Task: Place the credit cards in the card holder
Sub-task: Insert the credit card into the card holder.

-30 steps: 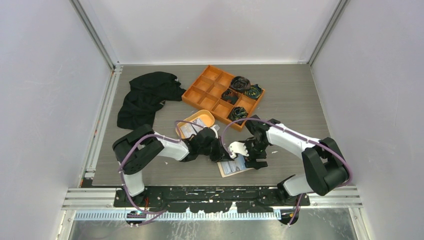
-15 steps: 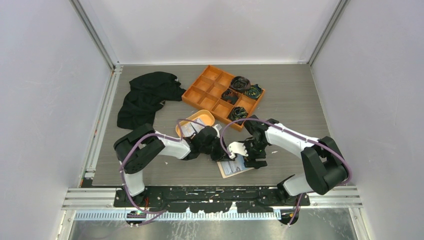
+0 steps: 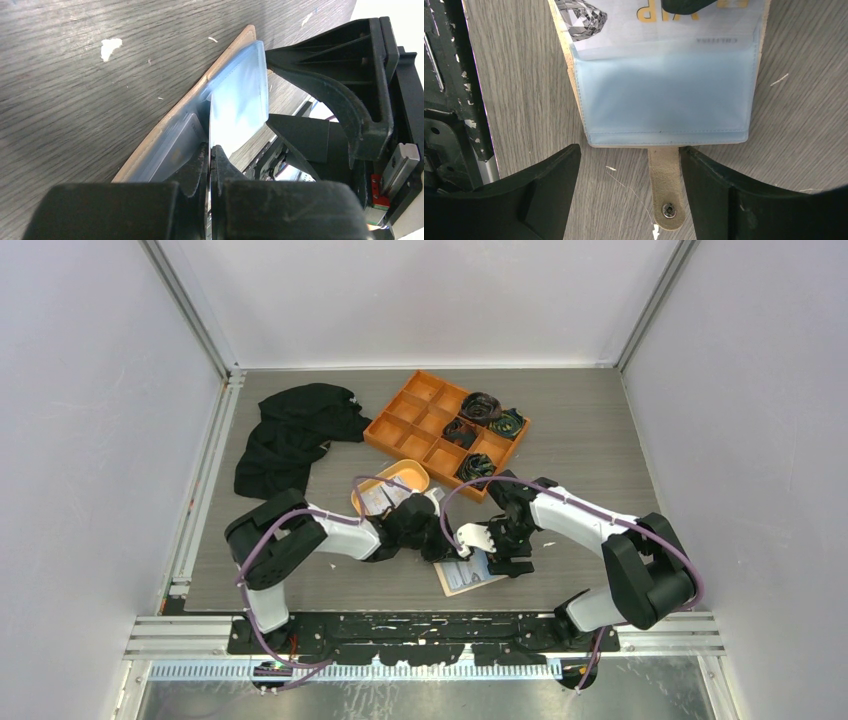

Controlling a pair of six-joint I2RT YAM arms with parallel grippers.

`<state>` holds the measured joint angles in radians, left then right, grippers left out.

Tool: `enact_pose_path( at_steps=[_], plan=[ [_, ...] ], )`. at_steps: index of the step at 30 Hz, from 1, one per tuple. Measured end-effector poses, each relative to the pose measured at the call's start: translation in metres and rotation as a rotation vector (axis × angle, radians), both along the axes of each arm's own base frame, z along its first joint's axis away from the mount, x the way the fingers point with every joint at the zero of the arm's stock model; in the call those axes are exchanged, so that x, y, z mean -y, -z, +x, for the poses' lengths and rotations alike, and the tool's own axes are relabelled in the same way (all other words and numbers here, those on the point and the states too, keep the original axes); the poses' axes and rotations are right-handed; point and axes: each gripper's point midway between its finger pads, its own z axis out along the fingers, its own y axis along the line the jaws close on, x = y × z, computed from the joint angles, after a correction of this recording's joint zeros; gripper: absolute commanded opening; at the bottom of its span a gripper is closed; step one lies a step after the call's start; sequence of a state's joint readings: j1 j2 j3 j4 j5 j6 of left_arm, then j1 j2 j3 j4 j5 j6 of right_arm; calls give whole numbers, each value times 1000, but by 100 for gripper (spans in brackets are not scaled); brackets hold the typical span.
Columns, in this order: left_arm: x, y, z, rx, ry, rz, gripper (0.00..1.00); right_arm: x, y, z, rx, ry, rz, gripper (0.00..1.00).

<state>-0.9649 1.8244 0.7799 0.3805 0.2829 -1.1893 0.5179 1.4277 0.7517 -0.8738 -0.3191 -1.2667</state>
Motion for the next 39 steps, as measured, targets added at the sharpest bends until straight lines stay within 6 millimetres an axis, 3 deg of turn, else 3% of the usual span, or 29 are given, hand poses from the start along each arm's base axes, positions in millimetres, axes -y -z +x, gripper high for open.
enact_pose_path(
  at_steps=[25,28,31,34,37,39],
  plan=[
    [14,4,-4,2,-40,-97,10,-2,-2,-1,-8,43,1,82],
    [14,4,-4,7,-42,-102,11,-4,-8,-1,-3,61,22,83],
    [13,4,-4,12,-45,-106,12,-12,-28,0,40,62,91,81],
    [13,3,-4,15,-46,-110,13,-27,-56,1,88,44,201,71],
    [13,3,-3,17,-46,-113,13,-48,-77,-10,102,-35,311,31],
    [13,3,-3,18,-45,-114,13,-66,-82,-28,84,-123,363,15]
  ],
)
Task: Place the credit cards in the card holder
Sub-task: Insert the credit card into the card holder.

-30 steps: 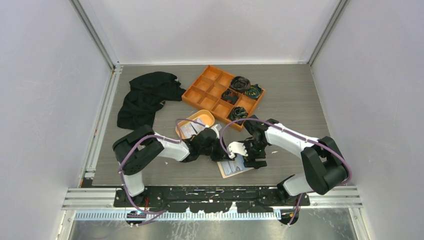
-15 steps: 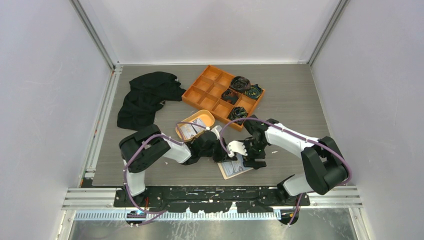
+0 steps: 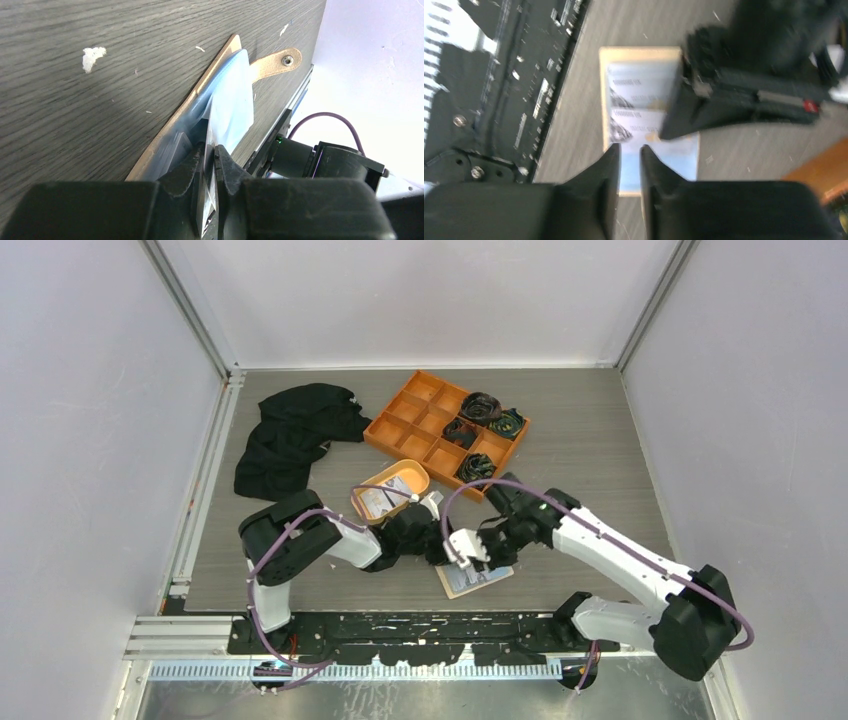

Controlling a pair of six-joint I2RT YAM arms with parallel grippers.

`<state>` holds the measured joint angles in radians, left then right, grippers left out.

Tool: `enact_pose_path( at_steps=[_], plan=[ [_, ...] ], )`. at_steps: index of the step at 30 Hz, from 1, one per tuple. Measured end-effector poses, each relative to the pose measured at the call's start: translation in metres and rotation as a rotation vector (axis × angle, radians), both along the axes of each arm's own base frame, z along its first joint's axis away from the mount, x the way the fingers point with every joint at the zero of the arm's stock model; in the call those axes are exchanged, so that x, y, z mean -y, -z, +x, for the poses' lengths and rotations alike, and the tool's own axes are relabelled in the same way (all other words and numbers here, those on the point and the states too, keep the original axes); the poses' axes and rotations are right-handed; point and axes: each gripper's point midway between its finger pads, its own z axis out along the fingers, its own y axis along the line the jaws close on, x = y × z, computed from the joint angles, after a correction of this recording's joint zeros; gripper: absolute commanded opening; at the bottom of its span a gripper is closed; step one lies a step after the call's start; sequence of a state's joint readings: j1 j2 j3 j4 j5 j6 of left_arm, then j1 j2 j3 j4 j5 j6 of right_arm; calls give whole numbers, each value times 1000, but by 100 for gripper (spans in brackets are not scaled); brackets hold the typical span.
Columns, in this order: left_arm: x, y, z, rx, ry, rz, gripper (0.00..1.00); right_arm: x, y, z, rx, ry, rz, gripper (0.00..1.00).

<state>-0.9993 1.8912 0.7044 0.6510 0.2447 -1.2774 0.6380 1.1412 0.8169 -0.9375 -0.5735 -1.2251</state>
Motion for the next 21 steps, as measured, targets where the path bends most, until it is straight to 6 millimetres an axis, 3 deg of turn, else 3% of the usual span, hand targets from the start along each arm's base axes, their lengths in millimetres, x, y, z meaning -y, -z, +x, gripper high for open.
enact_pose_path(
  at_steps=[2,6,11,16,21],
  plan=[
    [0,0,0,1,0,-2,14,-15,3,-16,-1,-75,16,3],
    [0,0,0,2,0,-3,14,-37,26,-33,28,-154,-42,1],
    [0,0,0,3,1,-3,14,-52,50,-14,114,-103,-127,1],
    [1,0,0,4,2,-5,16,-56,56,0,180,-46,-151,1],
    [1,-1,1,6,1,-9,18,-51,62,3,194,-42,-196,1]
  ],
)
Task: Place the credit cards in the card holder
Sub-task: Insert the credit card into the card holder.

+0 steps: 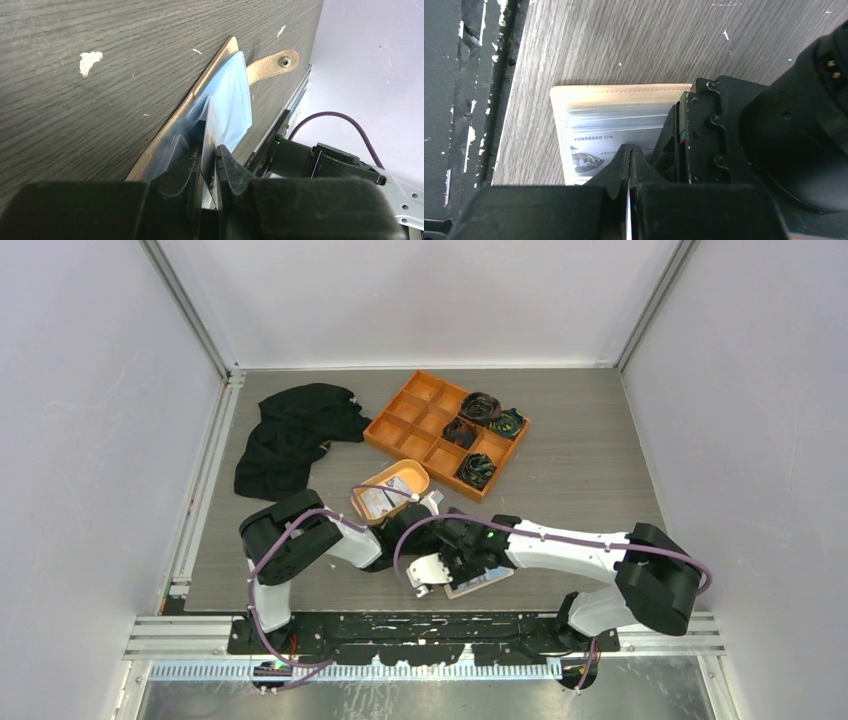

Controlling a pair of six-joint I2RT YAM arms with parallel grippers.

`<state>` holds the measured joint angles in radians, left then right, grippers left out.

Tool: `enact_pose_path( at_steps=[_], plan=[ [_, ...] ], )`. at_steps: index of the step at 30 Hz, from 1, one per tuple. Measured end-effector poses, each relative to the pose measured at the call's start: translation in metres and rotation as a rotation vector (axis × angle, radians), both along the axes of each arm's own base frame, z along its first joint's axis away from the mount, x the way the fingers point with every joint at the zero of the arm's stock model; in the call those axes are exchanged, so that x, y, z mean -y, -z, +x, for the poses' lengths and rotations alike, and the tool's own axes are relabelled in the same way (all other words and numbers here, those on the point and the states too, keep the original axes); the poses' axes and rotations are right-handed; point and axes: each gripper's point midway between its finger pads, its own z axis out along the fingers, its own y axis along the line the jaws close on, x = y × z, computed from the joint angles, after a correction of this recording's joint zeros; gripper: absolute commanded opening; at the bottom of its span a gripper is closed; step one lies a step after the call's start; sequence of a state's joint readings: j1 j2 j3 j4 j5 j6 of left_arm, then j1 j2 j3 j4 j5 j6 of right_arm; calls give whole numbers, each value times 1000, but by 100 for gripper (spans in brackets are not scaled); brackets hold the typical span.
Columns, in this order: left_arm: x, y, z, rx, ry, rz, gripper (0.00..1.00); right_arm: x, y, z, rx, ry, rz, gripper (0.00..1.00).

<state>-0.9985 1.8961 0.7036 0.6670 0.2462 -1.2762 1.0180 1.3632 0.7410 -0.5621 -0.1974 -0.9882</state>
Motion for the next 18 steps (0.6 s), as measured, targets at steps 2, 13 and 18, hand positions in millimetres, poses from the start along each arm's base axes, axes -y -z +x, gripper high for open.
enact_pose_path(
  at_steps=[2,13,18],
  plan=[
    [0,0,0,1,0,-1,18,4,3,1,4,-1,-21,1],
    [0,-1,2,3,-3,-3,21,22,7,0,2,-25,-96,1],
    [-1,-2,3,7,-3,-3,22,28,8,4,-6,-12,-107,1]
  ],
)
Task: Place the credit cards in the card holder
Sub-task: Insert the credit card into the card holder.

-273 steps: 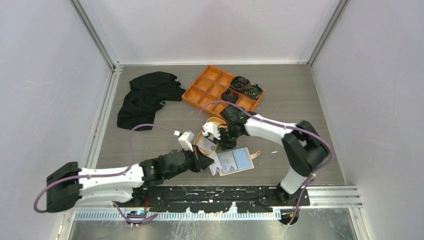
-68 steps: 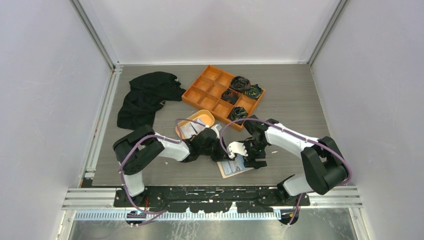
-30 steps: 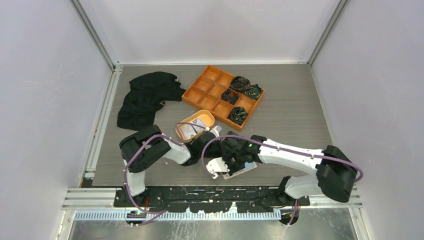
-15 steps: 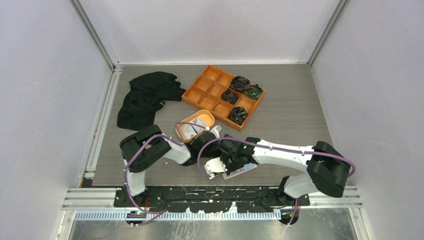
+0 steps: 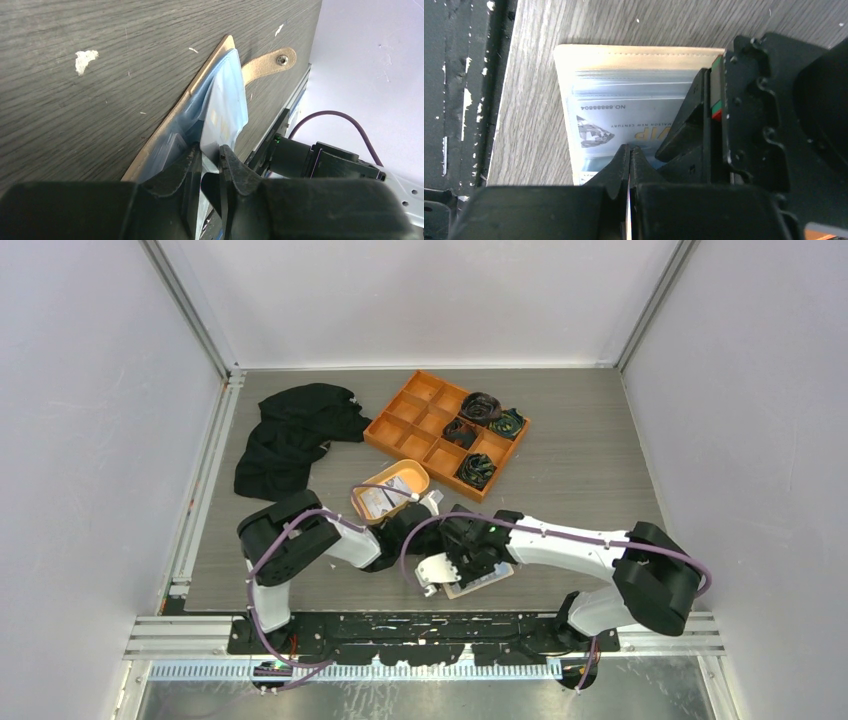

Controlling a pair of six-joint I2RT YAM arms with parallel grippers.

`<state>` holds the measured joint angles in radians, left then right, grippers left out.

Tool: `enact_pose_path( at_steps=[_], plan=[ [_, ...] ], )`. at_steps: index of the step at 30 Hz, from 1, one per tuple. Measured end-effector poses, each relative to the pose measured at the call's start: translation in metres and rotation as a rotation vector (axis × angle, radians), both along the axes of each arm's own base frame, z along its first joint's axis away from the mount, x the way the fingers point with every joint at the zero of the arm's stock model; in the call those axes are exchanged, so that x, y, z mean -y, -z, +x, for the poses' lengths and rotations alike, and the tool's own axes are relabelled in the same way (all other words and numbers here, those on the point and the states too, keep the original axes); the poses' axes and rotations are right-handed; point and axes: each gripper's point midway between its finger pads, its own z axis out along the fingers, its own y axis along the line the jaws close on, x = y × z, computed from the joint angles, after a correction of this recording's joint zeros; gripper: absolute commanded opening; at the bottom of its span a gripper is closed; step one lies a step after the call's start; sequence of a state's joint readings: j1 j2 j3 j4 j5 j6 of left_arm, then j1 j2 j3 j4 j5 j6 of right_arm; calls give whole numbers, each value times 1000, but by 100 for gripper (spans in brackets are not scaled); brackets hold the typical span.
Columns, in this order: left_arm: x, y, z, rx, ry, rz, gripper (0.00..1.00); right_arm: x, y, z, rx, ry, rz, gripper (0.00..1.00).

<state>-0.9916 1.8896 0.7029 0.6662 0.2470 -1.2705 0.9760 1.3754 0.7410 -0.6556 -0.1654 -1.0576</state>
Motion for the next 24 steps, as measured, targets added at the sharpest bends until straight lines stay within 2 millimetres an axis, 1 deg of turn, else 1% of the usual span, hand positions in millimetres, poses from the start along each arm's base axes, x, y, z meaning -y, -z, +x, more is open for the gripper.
enact_pose_path(
  at_steps=[3,9,14,15,19,21,24],
  plan=[
    [-3,-2,1,7,-1,8,24,5,1,3,-10,20,-4,1],
    [-16,-2,-3,10,2,49,25,28,3,9,-37,85,-55,1],
    [-29,-4,-6,27,4,107,25,35,3,10,-50,112,-68,4],
    [-32,-5,-6,32,4,121,25,36,4,10,-56,117,-66,5],
    [-44,-13,-7,72,6,171,25,37,-2,4,-123,149,-21,16],
    [-49,-21,-7,98,13,182,25,36,-10,4,-152,178,22,22],
    [-55,-41,-6,160,15,172,23,32,-29,7,-175,218,118,30]
  ],
)
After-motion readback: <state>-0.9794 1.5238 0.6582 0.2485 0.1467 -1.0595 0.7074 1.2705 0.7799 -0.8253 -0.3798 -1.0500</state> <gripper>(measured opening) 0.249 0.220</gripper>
